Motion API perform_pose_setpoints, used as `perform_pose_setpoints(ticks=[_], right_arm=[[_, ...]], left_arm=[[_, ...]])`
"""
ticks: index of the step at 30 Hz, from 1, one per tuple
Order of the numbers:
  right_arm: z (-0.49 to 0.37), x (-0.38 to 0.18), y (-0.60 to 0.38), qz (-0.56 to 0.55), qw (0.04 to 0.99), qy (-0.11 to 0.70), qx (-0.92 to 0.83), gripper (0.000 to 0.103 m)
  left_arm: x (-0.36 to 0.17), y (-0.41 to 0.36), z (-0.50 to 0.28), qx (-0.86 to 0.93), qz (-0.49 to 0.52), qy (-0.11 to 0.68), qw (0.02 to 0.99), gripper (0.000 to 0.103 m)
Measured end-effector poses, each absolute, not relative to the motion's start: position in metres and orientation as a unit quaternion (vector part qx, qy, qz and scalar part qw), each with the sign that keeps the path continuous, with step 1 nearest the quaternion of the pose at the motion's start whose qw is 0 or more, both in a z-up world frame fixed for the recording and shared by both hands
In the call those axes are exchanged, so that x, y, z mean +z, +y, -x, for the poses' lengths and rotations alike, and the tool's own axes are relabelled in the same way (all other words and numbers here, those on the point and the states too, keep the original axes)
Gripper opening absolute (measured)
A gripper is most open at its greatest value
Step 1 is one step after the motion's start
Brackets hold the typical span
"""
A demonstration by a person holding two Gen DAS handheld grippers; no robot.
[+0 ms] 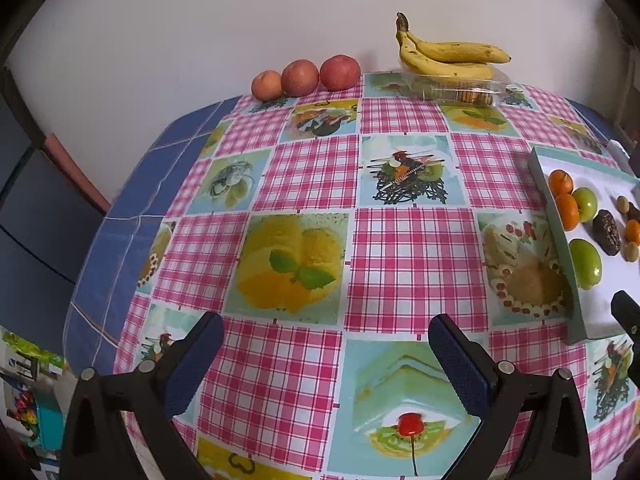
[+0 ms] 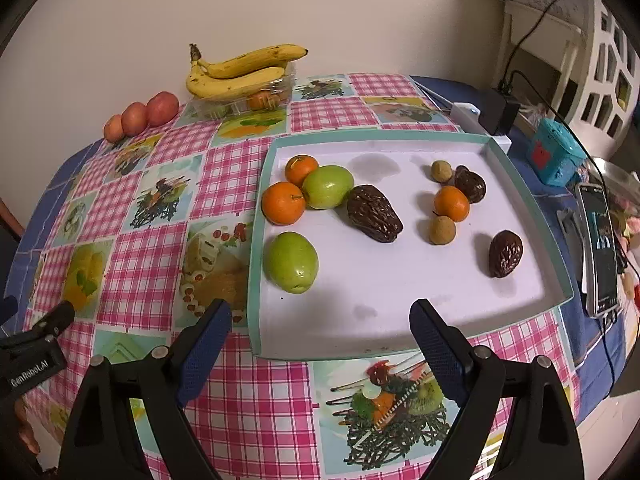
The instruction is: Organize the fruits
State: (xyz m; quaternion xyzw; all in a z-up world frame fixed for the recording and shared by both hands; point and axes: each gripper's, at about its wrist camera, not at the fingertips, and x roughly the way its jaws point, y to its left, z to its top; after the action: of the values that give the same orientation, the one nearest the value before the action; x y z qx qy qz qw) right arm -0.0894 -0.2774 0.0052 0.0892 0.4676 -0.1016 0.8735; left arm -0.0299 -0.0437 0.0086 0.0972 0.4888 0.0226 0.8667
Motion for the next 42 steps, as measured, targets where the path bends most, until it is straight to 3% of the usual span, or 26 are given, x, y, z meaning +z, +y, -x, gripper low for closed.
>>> perform_pose_setpoints(ticks=[42], right_arm=[[0.082,0.000,-0.268,-0.059,0.867,0.486,-0.093,0.091]], left_arm=[[-0.002,-0.038,0.025,0.010,-0.070,0.524,0.848,0.103]])
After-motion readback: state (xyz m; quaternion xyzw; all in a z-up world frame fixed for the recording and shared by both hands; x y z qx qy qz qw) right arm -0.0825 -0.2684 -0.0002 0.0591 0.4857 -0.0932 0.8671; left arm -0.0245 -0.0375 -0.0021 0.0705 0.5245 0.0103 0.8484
